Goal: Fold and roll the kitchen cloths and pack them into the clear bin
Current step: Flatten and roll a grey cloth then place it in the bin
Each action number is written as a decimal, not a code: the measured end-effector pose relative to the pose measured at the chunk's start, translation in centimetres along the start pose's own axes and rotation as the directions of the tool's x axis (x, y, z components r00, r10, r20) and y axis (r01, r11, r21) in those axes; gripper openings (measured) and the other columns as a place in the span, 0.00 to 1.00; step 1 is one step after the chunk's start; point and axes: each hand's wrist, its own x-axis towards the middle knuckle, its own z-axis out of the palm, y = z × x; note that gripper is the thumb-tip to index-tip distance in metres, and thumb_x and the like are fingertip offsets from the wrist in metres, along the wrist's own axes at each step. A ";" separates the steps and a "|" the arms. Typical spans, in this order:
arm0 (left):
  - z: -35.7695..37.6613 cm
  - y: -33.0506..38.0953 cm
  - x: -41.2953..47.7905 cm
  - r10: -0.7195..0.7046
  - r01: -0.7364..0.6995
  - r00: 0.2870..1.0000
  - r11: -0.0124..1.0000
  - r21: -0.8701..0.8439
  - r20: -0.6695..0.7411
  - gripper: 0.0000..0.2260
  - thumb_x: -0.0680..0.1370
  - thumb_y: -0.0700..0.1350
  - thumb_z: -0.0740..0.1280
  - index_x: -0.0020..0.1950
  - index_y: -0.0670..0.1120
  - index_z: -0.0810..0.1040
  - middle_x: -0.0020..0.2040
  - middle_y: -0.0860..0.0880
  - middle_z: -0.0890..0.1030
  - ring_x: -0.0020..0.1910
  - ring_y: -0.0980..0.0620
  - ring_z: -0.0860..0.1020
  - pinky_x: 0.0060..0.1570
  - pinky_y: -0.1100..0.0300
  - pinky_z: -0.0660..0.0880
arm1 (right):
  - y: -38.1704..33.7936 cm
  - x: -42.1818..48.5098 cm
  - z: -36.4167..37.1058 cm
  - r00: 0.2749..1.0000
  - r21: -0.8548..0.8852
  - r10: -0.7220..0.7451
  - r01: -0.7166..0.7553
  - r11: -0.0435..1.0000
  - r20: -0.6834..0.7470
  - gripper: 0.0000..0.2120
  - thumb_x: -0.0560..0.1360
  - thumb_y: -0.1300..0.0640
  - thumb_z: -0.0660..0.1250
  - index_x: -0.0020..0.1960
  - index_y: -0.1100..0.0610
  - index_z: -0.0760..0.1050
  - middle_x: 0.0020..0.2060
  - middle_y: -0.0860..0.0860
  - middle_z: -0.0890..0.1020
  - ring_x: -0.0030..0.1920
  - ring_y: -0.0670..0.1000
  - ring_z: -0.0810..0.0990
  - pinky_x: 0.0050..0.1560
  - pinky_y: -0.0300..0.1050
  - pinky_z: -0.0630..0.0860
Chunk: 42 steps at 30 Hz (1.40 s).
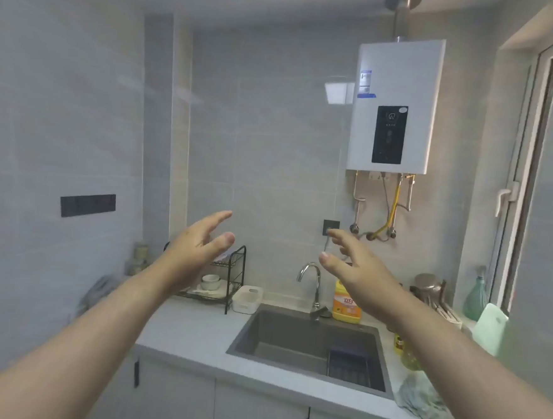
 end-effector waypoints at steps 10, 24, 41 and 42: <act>-4.5 -14.6 6.4 -0.070 0.071 0.996 0.997 0.014 -0.057 0.38 0.68 0.72 0.56 0.75 0.56 0.62 0.75 0.54 0.64 0.72 0.52 0.65 0.67 0.53 0.64 | -0.3 13.2 13.5 0.996 0.032 -0.060 0.058 0.998 0.070 0.27 0.79 0.45 0.60 0.76 0.49 0.58 0.74 0.46 0.64 0.73 0.47 0.63 0.71 0.48 0.63; -8.2 -33.6 18.3 -0.118 0.120 0.991 0.992 0.030 -0.057 0.41 0.66 0.75 0.57 0.74 0.56 0.63 0.75 0.53 0.65 0.73 0.50 0.64 0.70 0.52 0.63 | 2.4 32.0 27.8 0.992 0.078 -0.053 0.044 0.996 0.116 0.28 0.78 0.47 0.62 0.75 0.50 0.59 0.73 0.48 0.65 0.73 0.48 0.63 0.71 0.49 0.63; -6.1 -54.2 30.8 -0.254 0.263 0.963 0.960 0.094 -0.093 0.41 0.66 0.69 0.59 0.75 0.51 0.63 0.75 0.53 0.64 0.70 0.60 0.62 0.71 0.57 0.61 | 11.4 54.8 44.6 0.964 0.226 -0.084 0.025 0.974 0.253 0.28 0.78 0.48 0.63 0.75 0.49 0.60 0.71 0.51 0.68 0.69 0.48 0.67 0.62 0.41 0.62; -6.2 -55.4 31.3 -0.262 0.269 0.961 0.959 0.092 -0.090 0.39 0.67 0.68 0.60 0.75 0.52 0.63 0.75 0.53 0.64 0.71 0.59 0.62 0.71 0.56 0.61 | 11.6 55.7 45.6 0.962 0.236 -0.080 0.017 0.972 0.262 0.27 0.78 0.48 0.63 0.75 0.50 0.60 0.69 0.55 0.71 0.65 0.47 0.68 0.60 0.40 0.62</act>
